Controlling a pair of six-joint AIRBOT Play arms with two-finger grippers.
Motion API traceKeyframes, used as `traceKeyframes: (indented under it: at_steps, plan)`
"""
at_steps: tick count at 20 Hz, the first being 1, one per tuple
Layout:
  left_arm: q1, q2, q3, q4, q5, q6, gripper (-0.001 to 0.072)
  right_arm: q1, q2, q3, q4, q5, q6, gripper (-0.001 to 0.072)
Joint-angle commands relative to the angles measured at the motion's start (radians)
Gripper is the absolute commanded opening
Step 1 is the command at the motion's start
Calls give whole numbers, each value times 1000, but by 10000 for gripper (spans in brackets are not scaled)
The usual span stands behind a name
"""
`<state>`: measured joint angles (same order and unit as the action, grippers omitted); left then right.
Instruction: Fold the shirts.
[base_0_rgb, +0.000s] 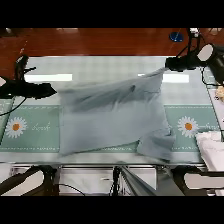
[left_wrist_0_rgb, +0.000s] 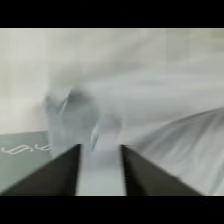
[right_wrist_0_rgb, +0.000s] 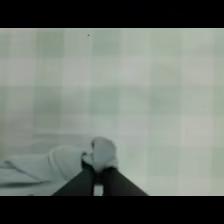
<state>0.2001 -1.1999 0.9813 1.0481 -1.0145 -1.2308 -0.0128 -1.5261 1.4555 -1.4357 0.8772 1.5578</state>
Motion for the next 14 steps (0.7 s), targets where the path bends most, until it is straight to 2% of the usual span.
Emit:
traceKeyframes:
  at_steps: [1,3,5,6,7,8,9,12,14]
  plan:
    - [79,-9,89,95,-189,-11,419,-13,40,53,-5,130,-83,429]
    - [193,30,168,214,-359,-12,420,-35,121,105,-134,281,-113,429]
    - [318,117,125,176,-411,-74,421,-78,212,99,-270,423,-111,427]
    - [377,179,55,122,-414,-68,423,-111,248,77,-296,455,-110,427]
    - [416,236,-26,103,-422,-48,456,-156,285,34,-287,457,-104,427]
    - [443,298,-127,102,-422,-51,643,-202,314,-19,-259,456,-104,428]
    - [449,350,-232,82,-419,-56,690,-252,339,-86,-220,456,-108,427]
    - [406,415,-466,24,-467,-11,685,-391,381,-274,-26,447,-172,427]
    - [336,411,-557,24,-483,-11,683,-454,385,-362,77,462,-215,428]
